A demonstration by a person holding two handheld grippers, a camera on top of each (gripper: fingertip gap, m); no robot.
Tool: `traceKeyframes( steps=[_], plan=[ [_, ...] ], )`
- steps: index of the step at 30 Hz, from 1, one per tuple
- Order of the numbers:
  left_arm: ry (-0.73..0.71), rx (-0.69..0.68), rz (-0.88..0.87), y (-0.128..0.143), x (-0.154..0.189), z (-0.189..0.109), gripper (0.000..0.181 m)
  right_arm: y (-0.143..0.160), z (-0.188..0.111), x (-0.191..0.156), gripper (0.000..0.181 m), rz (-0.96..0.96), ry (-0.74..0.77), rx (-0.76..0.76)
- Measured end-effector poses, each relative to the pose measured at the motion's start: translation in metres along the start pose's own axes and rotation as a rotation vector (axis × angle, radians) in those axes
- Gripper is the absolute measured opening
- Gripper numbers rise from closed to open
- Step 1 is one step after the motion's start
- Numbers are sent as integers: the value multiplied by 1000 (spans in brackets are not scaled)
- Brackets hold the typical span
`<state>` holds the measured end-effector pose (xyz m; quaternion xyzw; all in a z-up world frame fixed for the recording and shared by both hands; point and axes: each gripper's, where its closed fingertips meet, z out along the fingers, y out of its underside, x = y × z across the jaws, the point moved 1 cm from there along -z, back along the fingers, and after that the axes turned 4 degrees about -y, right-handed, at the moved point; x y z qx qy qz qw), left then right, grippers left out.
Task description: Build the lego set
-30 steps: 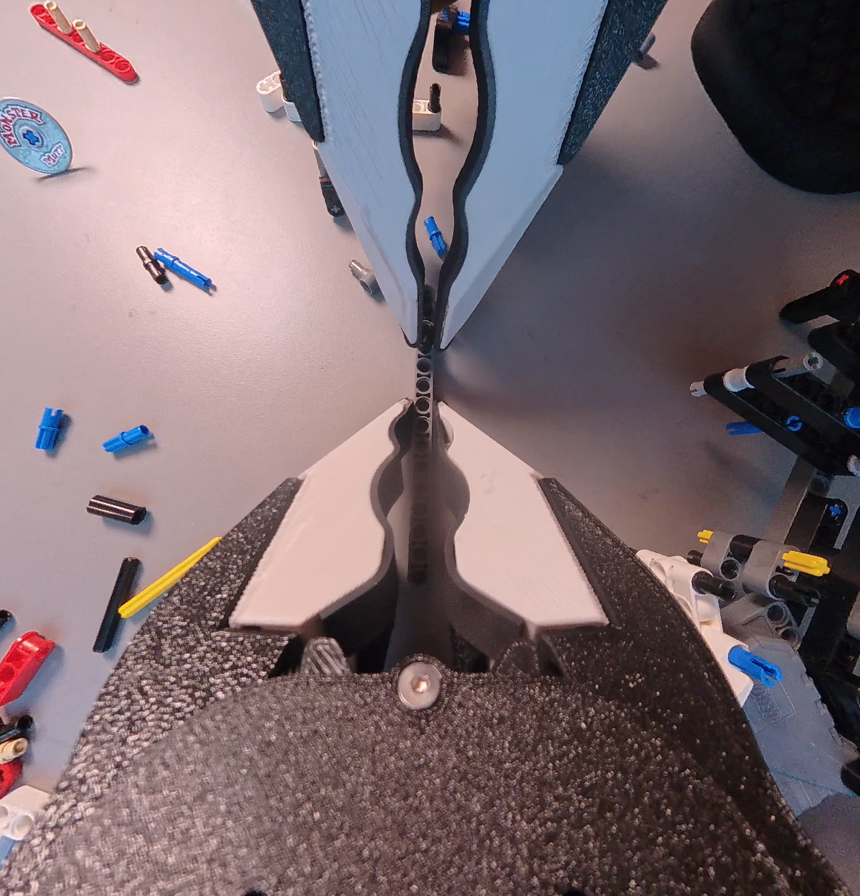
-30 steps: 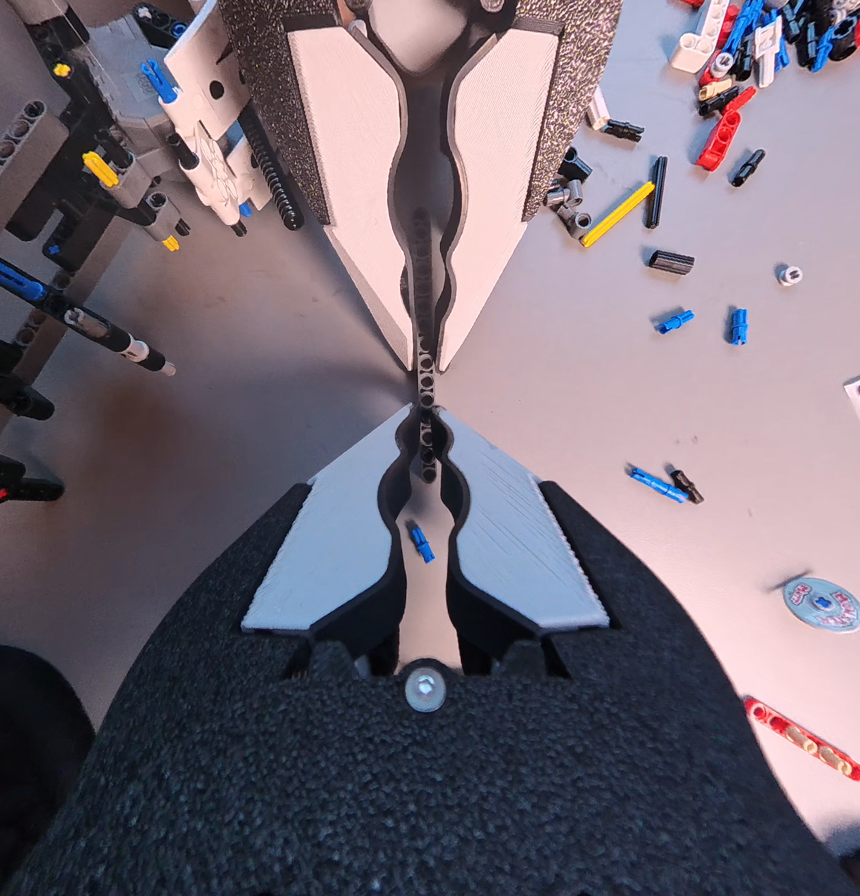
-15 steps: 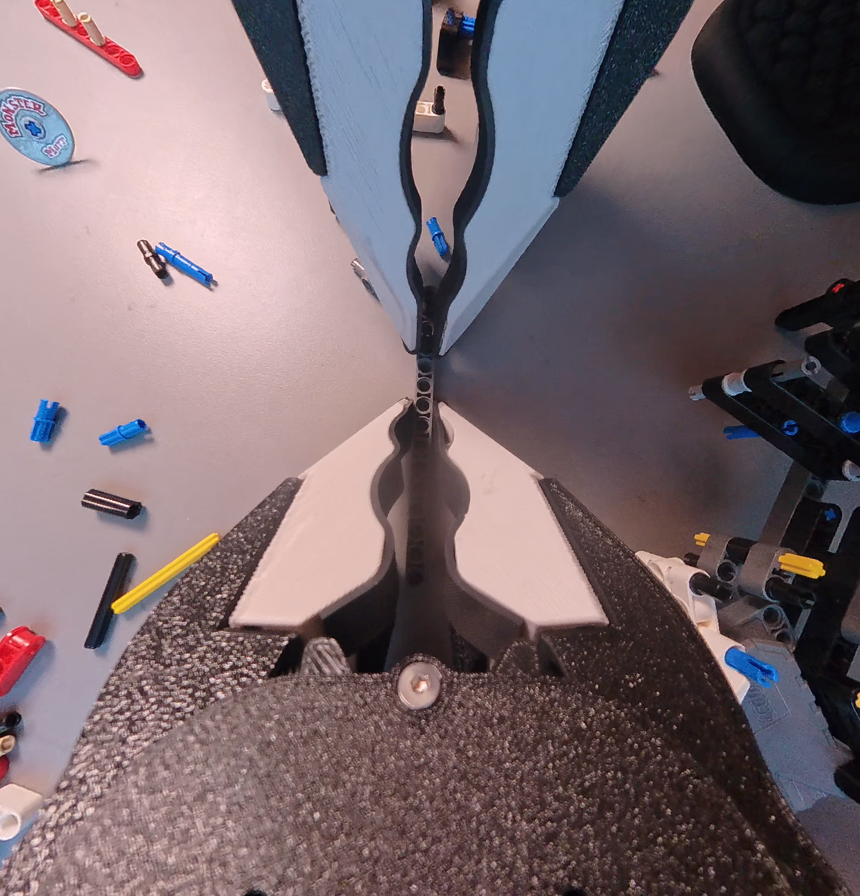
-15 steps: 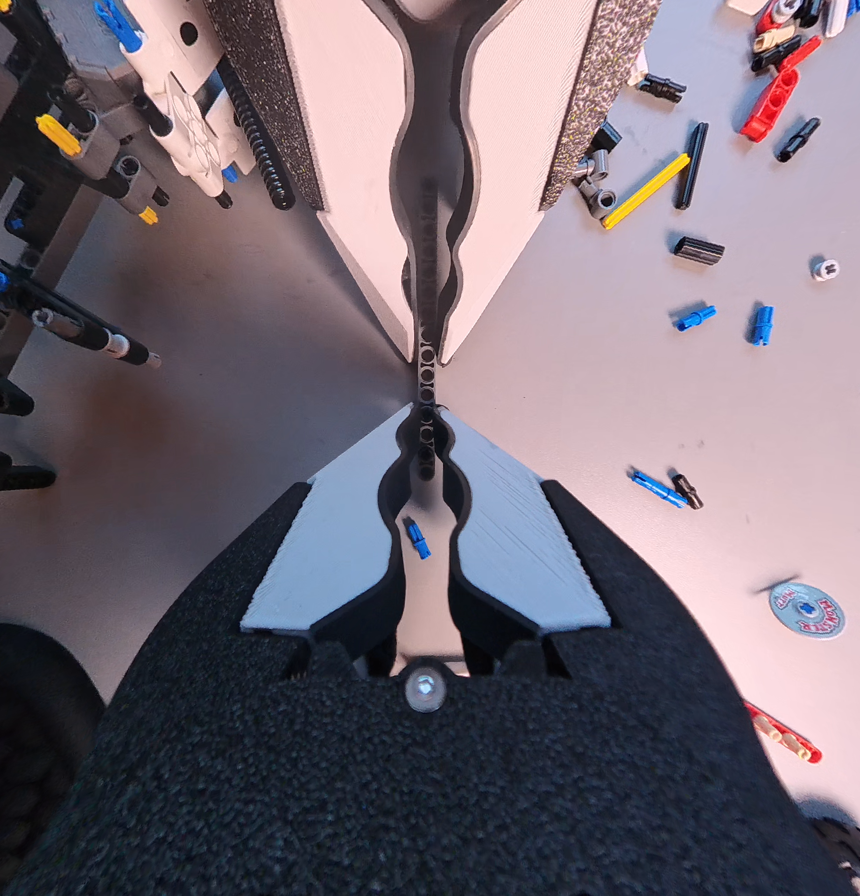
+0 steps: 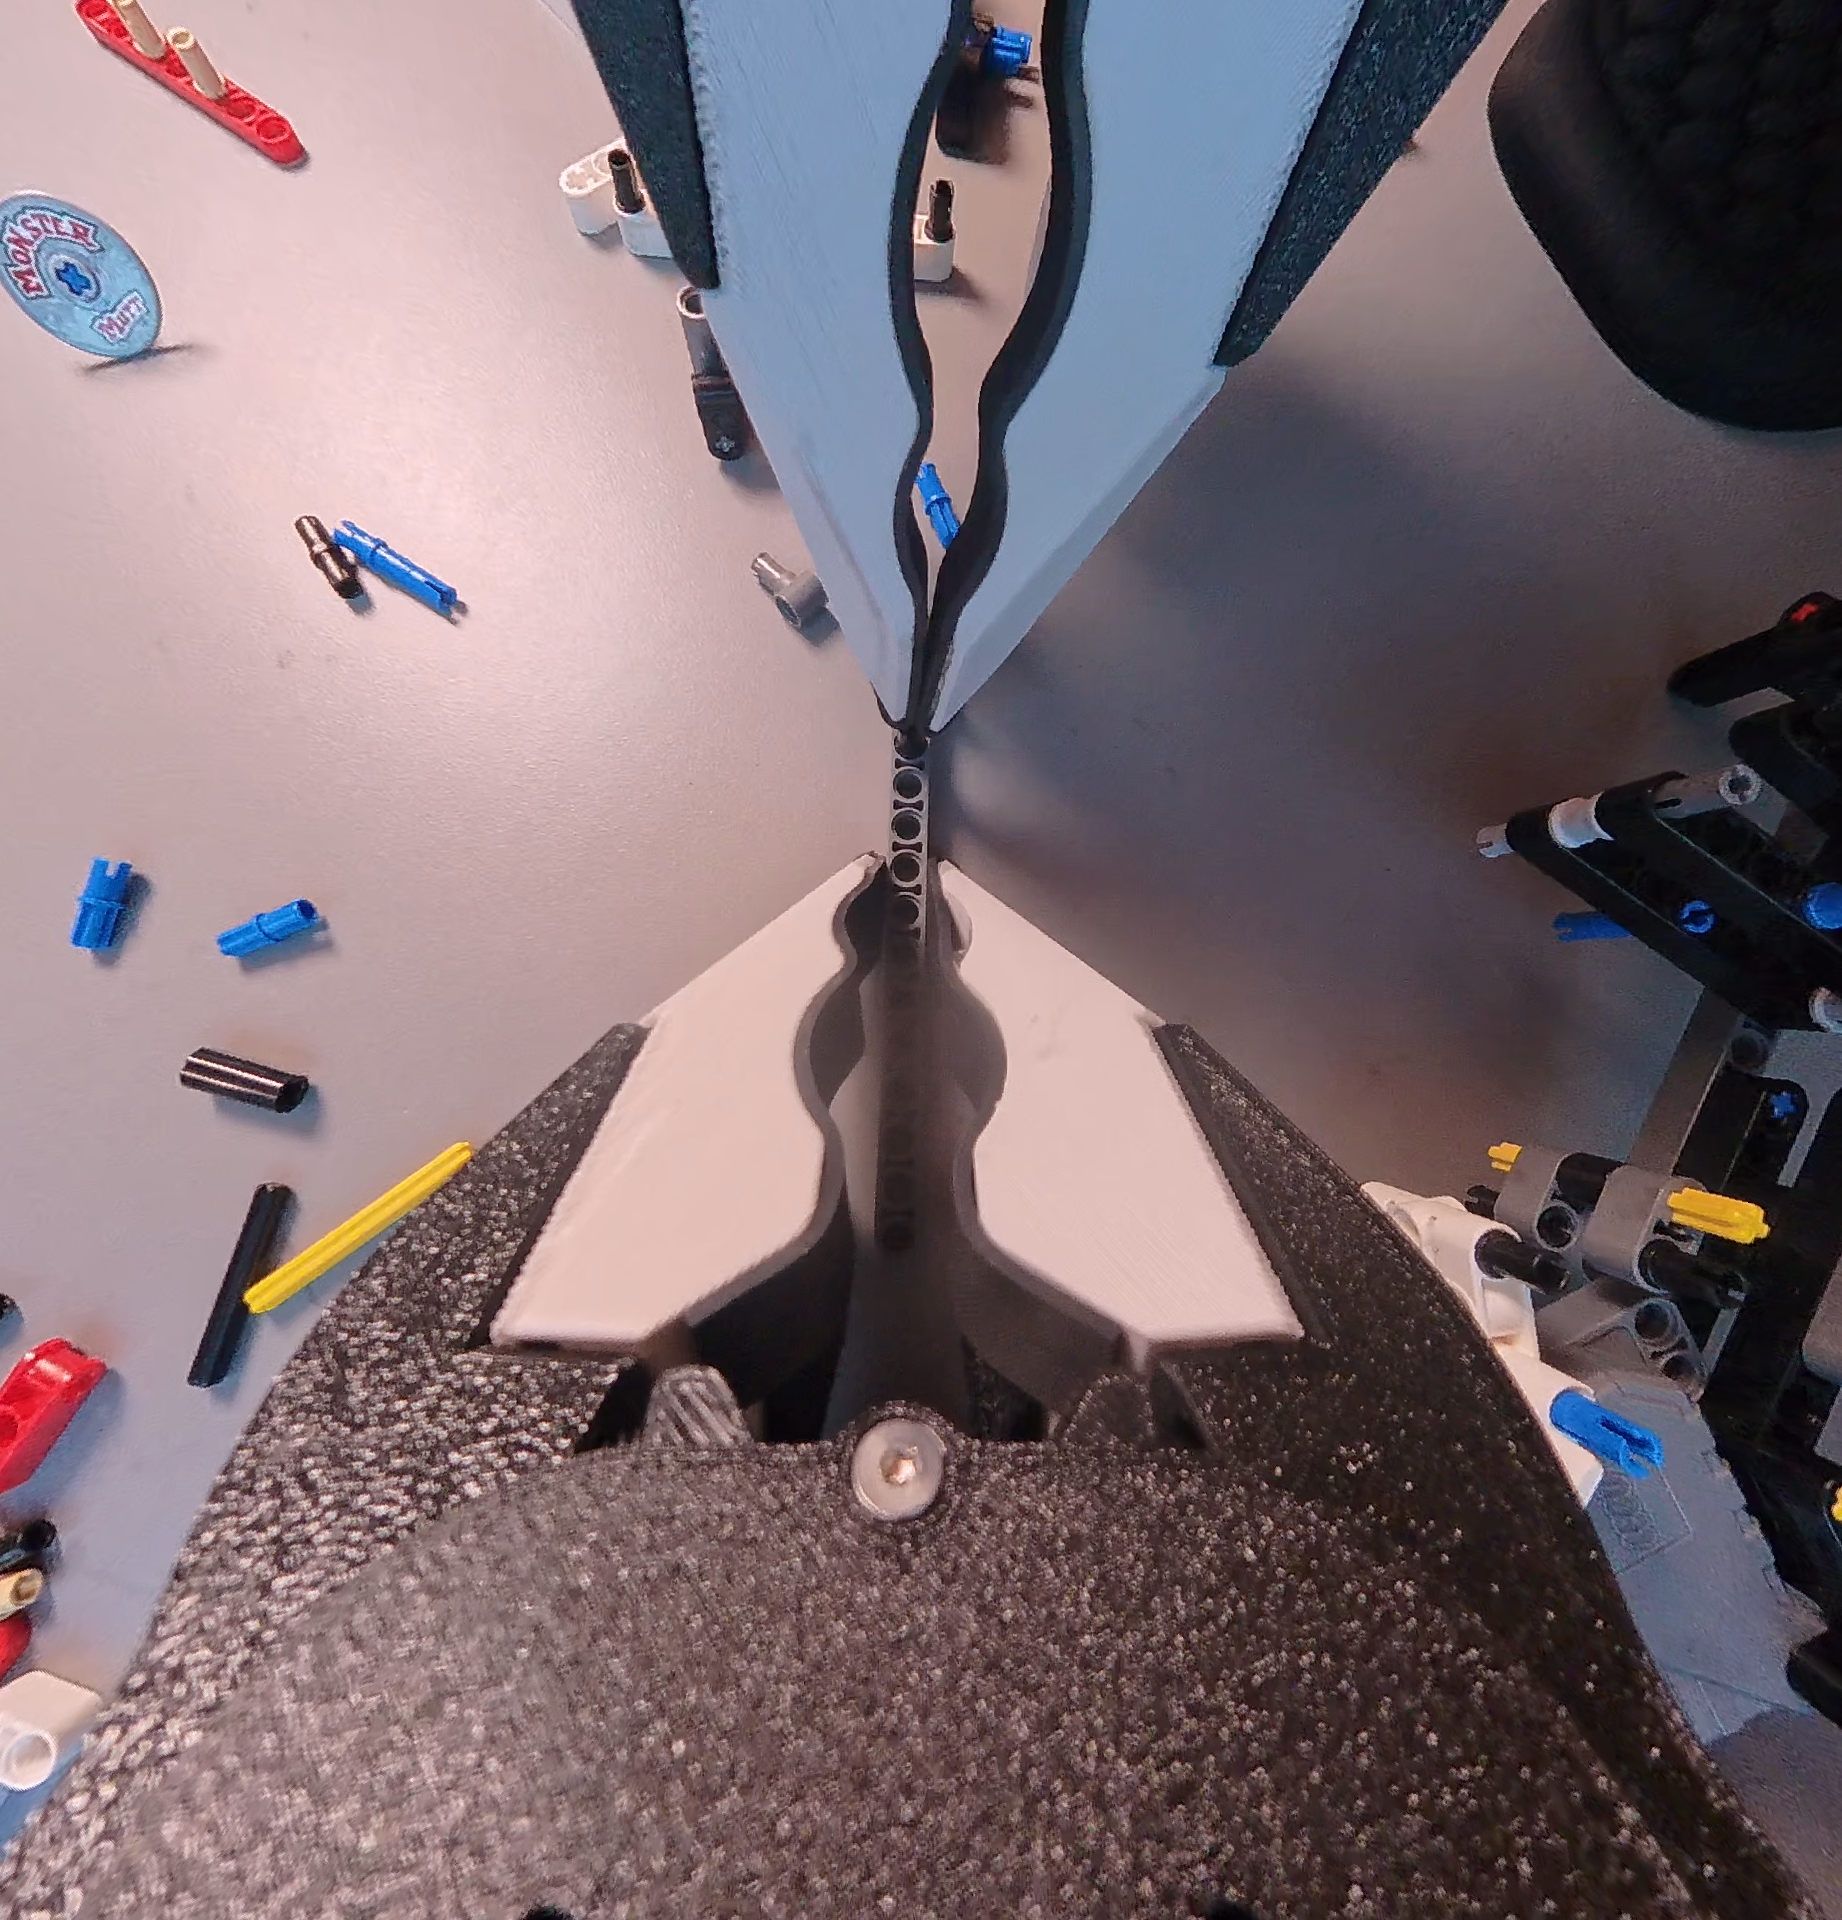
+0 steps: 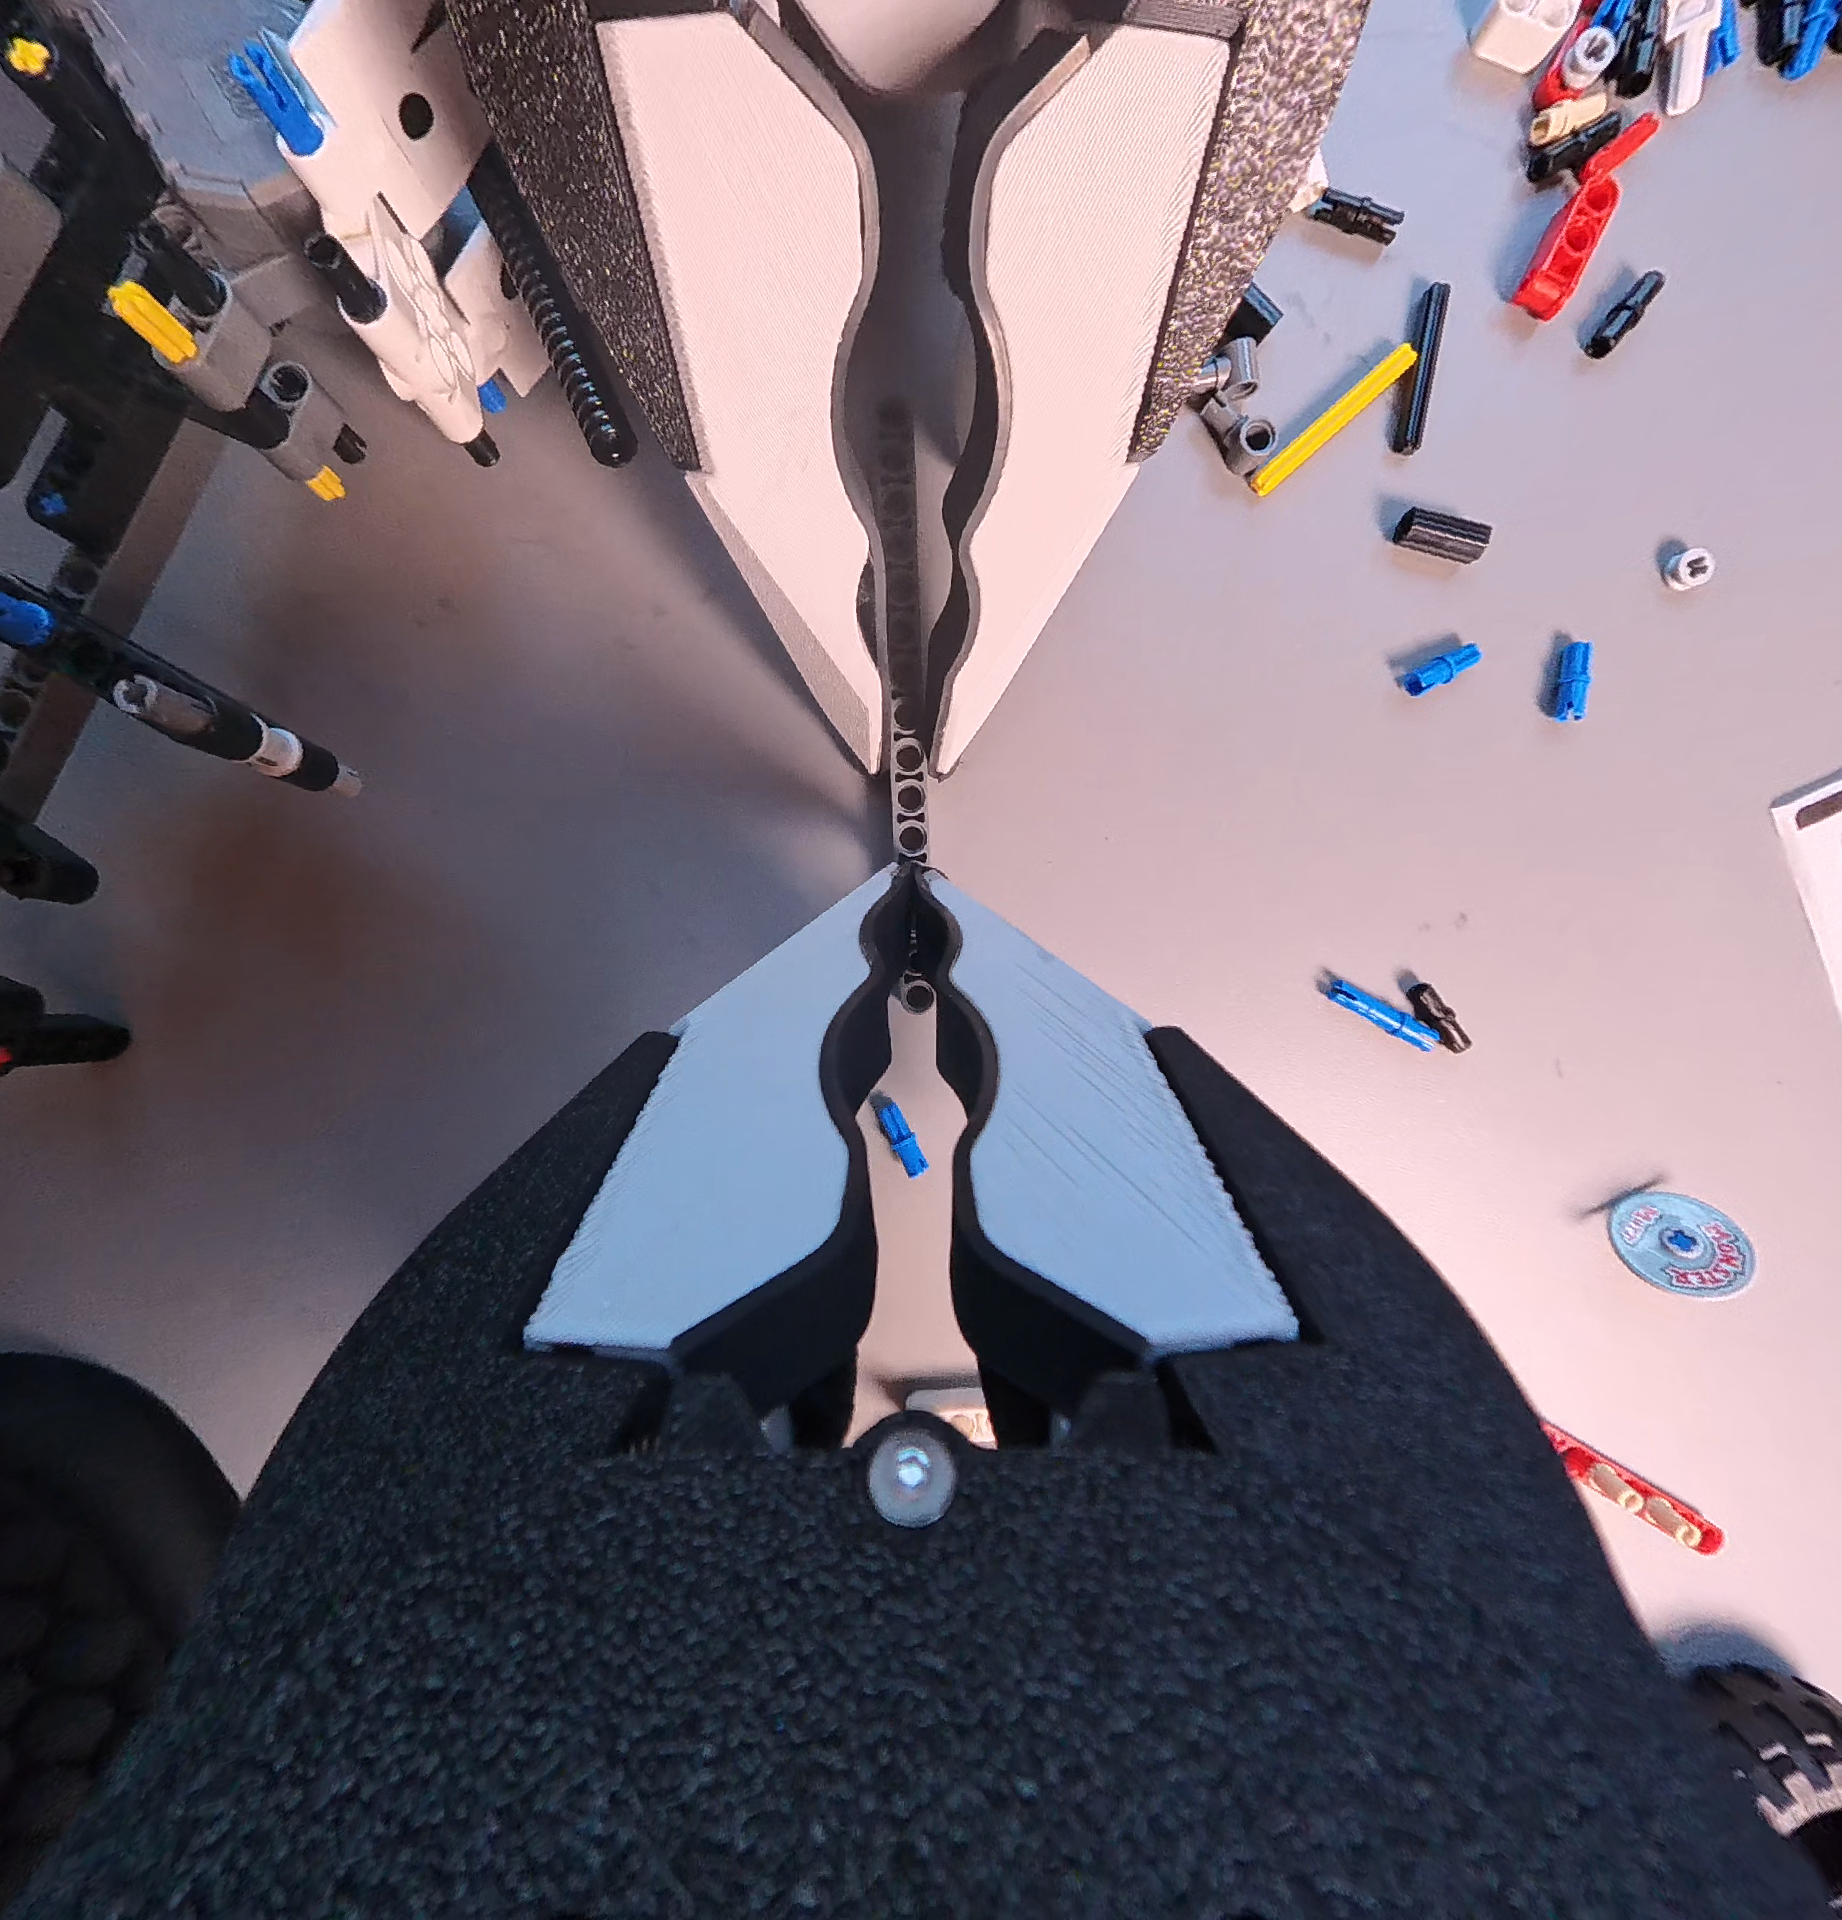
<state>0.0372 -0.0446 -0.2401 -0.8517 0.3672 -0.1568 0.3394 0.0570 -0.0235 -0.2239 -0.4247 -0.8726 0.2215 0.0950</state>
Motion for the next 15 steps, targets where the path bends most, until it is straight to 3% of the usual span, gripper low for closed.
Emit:
traceKeyframes(
  steps=[8,15],
  plan=[
    [-2,3,-4,0,0,0,7,-1,1,0,0,-113,-34,-217],
    [-4,13,-9,0,0,0,7,-1,1,-1,0,-110,-3,-192]
  ],
)
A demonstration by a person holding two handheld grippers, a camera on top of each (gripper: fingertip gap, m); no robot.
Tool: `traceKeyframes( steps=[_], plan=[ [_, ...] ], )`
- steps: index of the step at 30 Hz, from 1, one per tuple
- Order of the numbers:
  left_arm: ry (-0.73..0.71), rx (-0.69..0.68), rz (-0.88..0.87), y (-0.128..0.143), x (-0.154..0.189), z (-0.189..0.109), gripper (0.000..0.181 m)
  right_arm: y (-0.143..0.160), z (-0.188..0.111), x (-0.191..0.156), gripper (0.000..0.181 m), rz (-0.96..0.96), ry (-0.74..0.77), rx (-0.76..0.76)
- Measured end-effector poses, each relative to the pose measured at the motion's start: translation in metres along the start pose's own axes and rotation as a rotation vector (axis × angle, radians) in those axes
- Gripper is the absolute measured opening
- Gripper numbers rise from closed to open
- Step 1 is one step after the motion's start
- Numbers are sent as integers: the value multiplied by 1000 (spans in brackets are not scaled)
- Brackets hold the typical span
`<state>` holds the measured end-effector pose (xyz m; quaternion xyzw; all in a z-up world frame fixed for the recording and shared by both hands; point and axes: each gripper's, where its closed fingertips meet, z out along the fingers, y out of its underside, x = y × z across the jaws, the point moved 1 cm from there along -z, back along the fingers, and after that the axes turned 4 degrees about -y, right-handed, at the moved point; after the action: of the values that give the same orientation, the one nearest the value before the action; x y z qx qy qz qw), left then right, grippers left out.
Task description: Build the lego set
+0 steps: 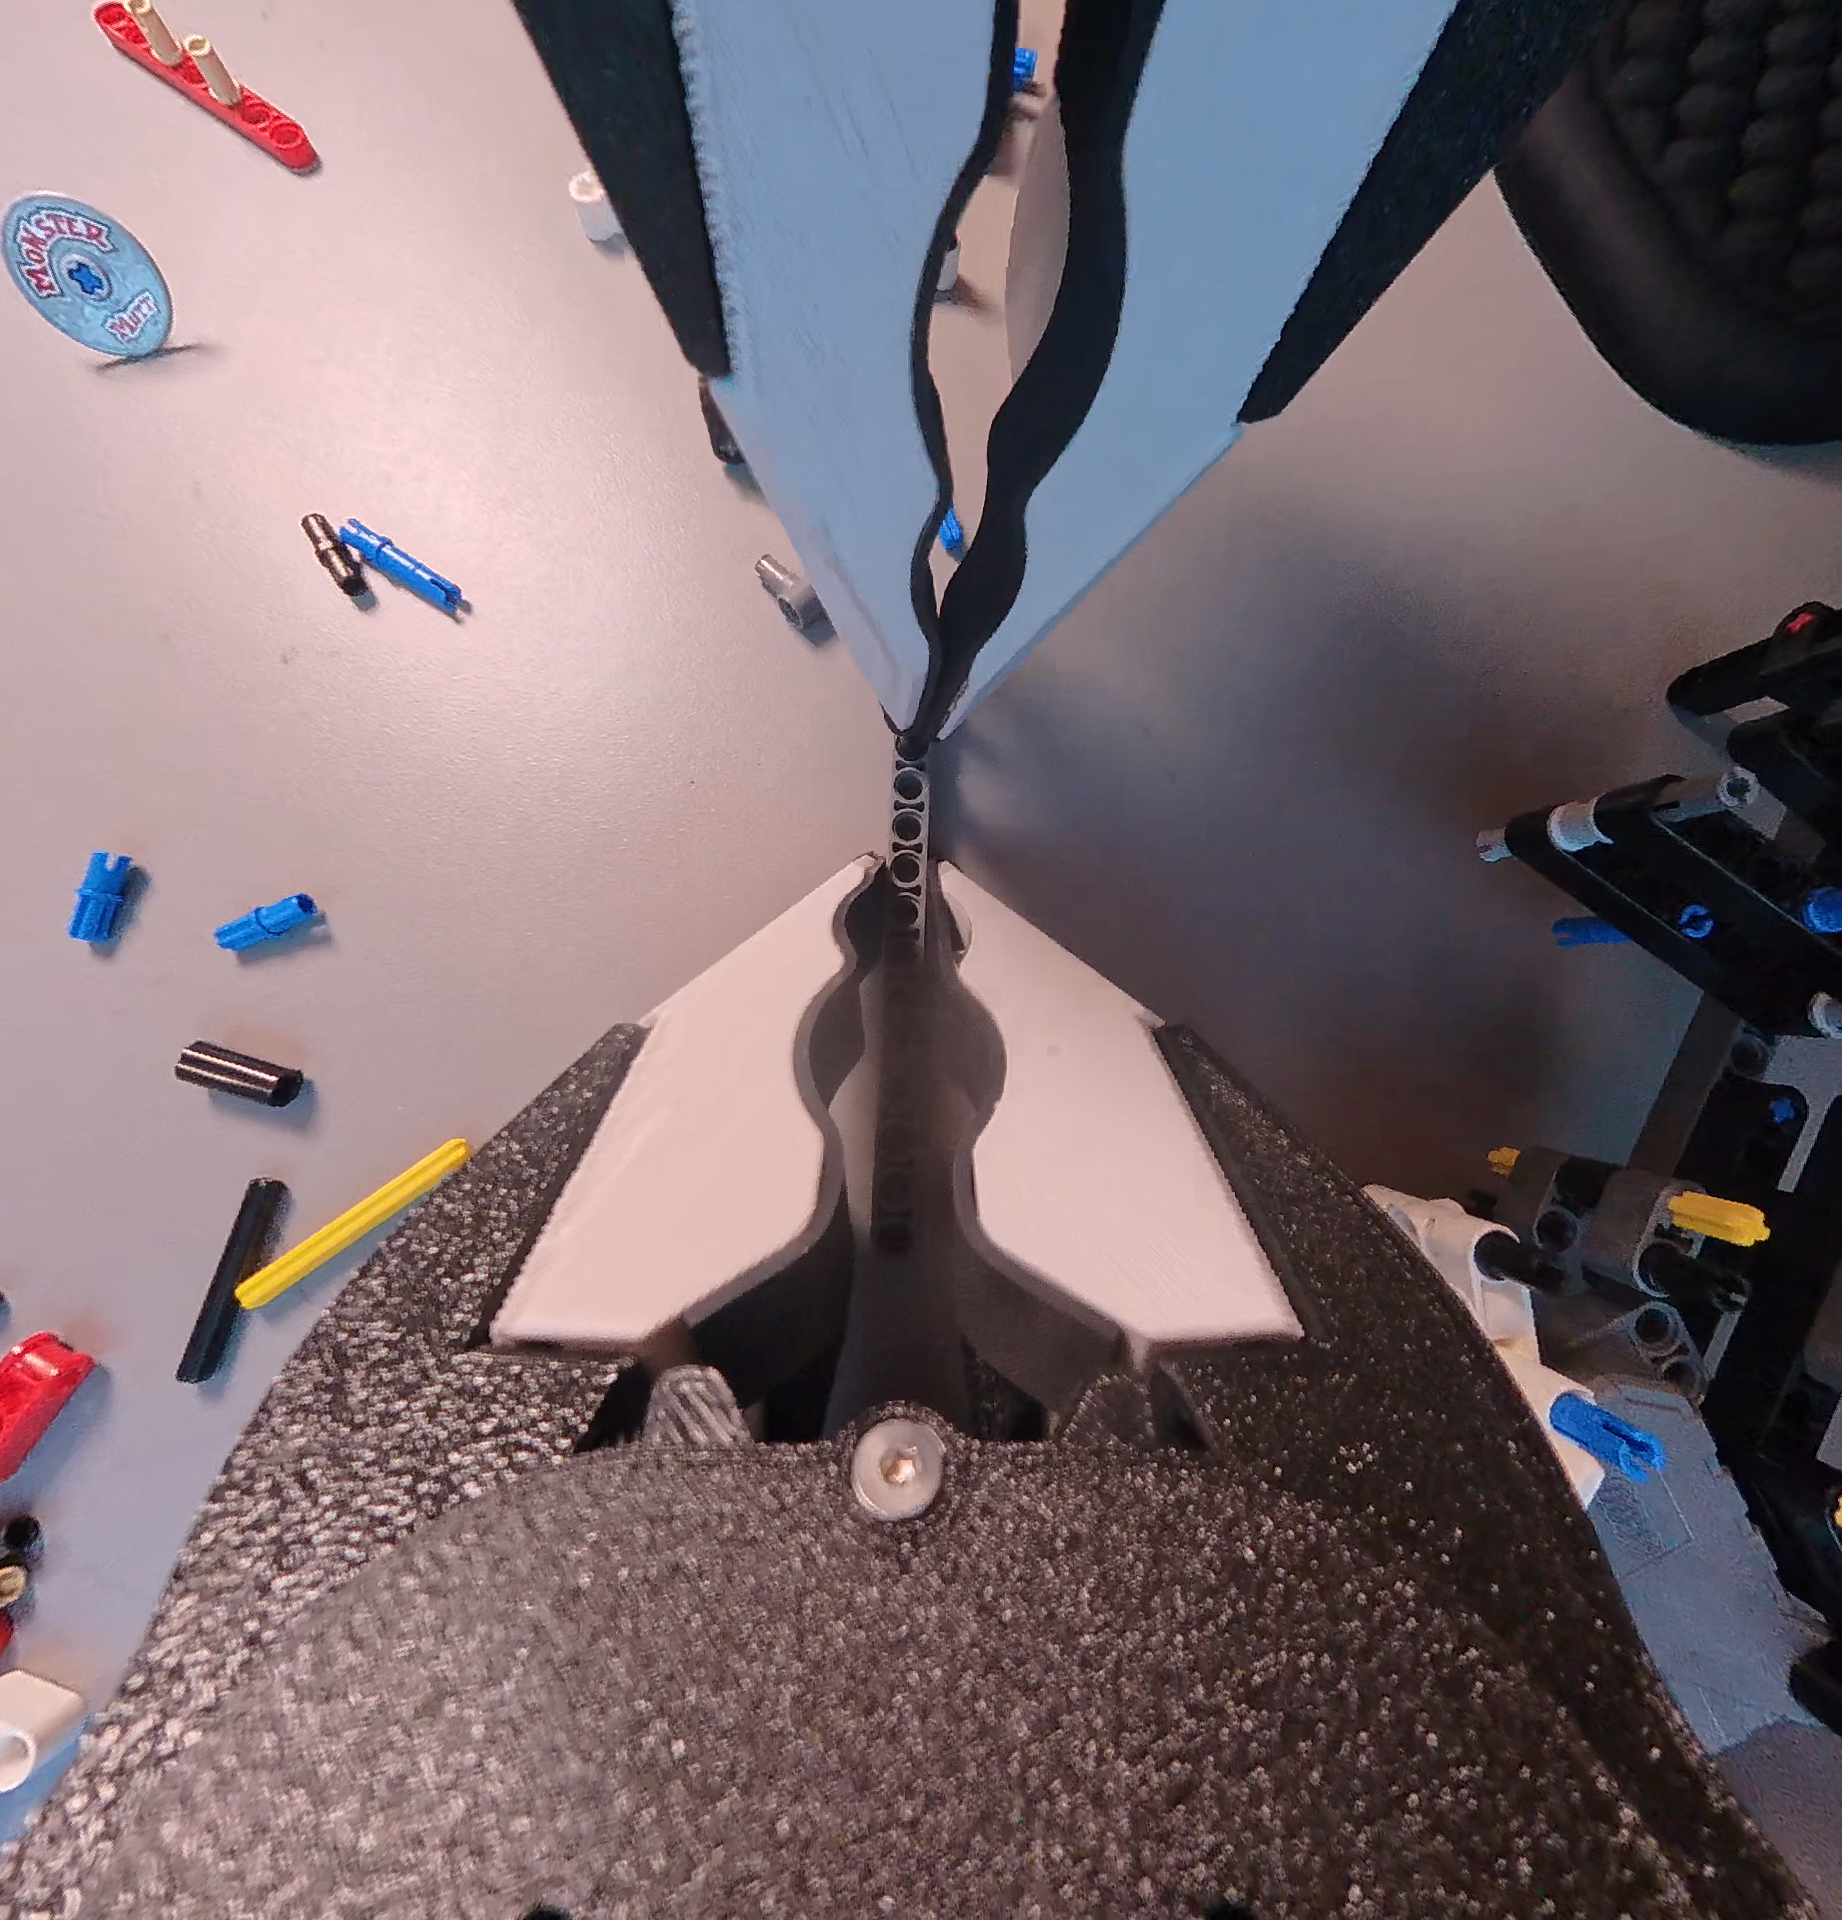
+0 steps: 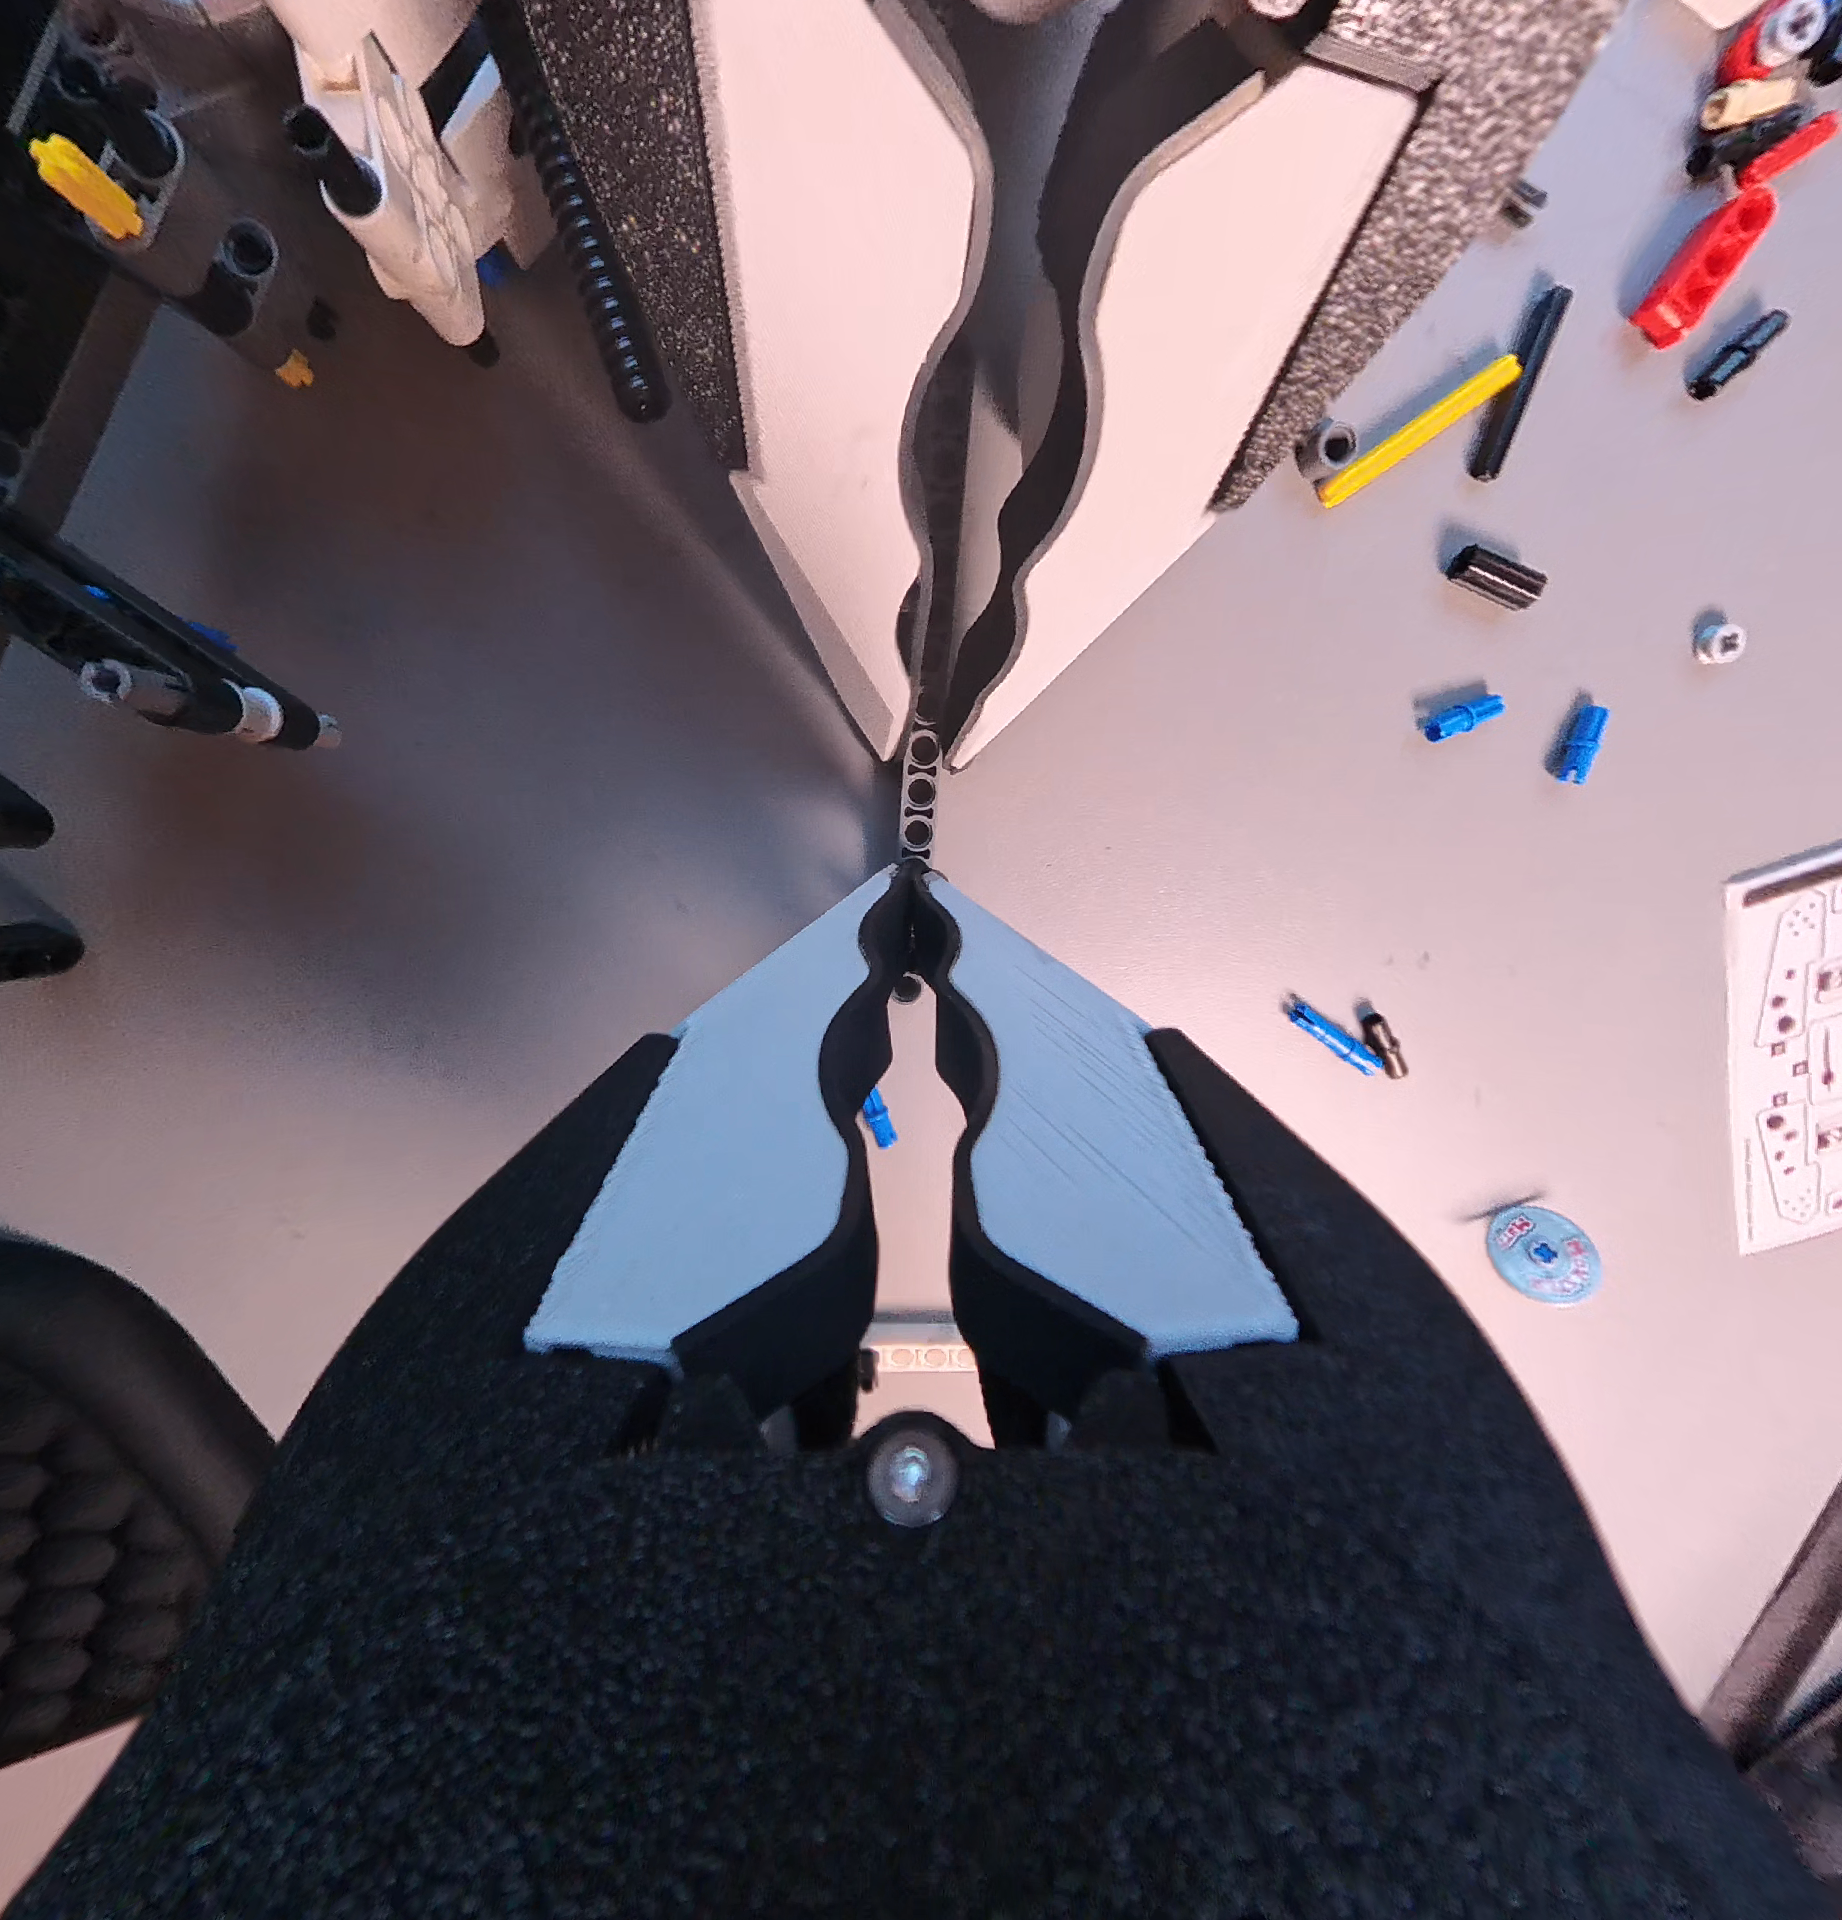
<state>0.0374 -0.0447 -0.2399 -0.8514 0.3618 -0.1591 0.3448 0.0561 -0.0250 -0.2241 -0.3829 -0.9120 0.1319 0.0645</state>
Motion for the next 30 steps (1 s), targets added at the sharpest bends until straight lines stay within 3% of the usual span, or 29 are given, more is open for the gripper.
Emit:
traceKeyframes(
  steps=[6,8,19,23,28,30],
  plan=[
    [2,10,-5,0,0,0,7,1,-2,1,0,104,73,156],
    [-5,13,0,0,0,0,7,-1,-3,1,9,140,78,206],
    [-34,12,24,1,0,-1,9,0,7,2,4,147,54,224],
    [-69,-36,54,16,-4,-18,30,0,7,2,4,149,57,230],
    [-64,-14,-24,37,-6,-36,25,-1,5,1,5,175,61,302],
    [-77,5,-36,38,-7,-37,21,-5,-5,4,18,214,48,389]
  ],
)
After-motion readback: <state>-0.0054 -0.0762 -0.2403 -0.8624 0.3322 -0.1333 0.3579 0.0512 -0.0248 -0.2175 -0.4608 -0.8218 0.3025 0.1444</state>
